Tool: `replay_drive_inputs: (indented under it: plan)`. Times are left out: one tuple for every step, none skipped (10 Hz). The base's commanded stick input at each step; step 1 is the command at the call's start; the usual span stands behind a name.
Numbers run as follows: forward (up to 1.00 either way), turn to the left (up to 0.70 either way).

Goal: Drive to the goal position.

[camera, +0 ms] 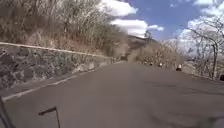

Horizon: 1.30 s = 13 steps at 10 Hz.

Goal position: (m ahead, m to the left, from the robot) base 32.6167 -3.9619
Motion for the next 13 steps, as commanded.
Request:
replay_drive_inputs:
  plan:
    - [0.7,0.0]
    - [0.7,0.0]
    - [0.7,0.0]
    - [0.7,0.0]
    - [0.7,0.0]
    - [0.7,0.0]
    - [0.7,0.0]
    - [0.7,0.0]
    - [0.7,0.0]
    - [0.7,0.0]
    - [0.7,0.0]
    - [0.7,0.0]
    - [0.7,0.0]
